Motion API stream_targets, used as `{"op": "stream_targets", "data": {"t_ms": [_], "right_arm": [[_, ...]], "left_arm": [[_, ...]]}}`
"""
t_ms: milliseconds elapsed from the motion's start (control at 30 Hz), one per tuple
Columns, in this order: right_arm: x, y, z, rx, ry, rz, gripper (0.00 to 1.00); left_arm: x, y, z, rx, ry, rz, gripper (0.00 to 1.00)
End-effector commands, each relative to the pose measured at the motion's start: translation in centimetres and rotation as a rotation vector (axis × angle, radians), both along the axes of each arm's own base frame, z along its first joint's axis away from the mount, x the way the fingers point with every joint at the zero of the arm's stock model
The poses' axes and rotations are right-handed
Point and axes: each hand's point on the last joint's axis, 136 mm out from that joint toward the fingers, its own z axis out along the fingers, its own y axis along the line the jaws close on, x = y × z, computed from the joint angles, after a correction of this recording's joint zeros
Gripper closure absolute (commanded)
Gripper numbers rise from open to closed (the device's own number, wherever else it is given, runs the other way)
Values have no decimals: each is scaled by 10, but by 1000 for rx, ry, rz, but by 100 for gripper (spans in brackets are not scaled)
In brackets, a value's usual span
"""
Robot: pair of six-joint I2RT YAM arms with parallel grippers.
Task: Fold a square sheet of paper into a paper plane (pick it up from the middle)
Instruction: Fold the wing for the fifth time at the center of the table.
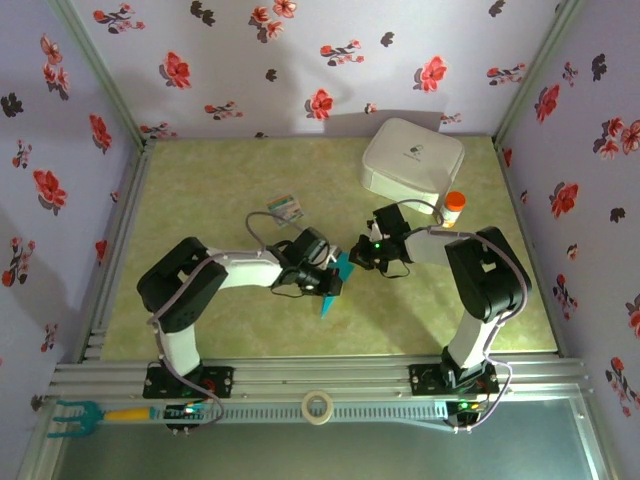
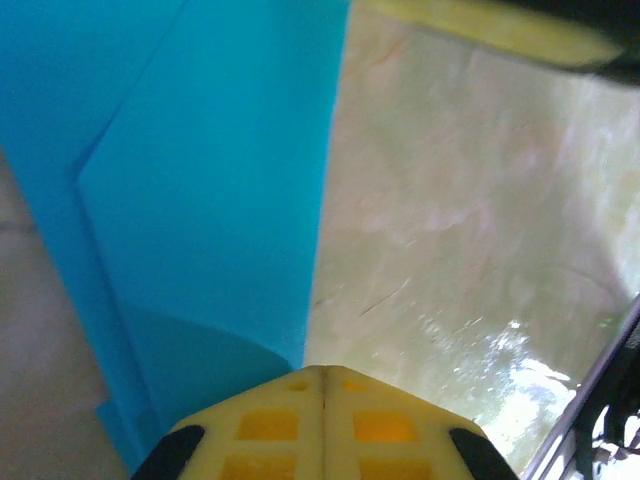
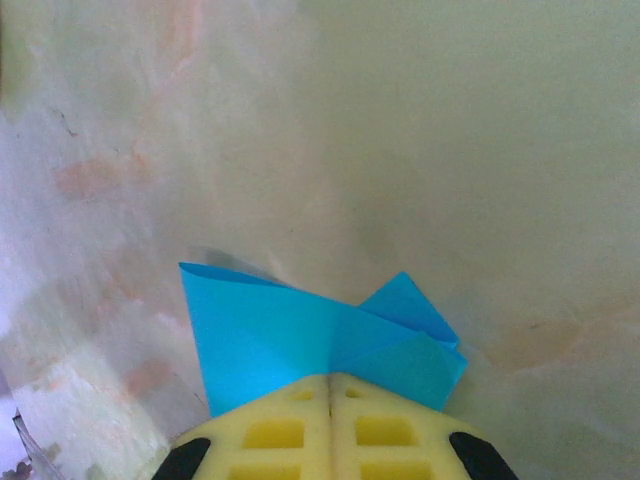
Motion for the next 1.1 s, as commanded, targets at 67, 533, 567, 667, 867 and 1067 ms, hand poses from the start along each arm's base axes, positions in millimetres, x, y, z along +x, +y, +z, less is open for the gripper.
{"op": "stream_targets", "data": {"t_ms": [67, 533, 567, 667, 867, 1067], "right_arm": [[-12, -21, -26, -118, 66, -30, 100], [-12, -22, -27, -123, 67, -29, 100], [-12, -22, -26, -121, 65, -27, 100], [-11, -19, -23, -104, 59, -20, 100], [4, 0, 10, -6, -36, 38, 95], [15, 6, 44, 51, -109, 16, 78]], "left_arm": [[-36, 29, -18, 88, 59, -44, 98], [-60, 57, -18, 108, 58, -23, 96], [-60, 57, -14, 93, 50, -20, 96], [-57, 54, 3, 7, 3, 6, 97], [-25, 59, 31, -122, -63, 128, 98], [5, 66, 36, -132, -75, 217, 94]]}}
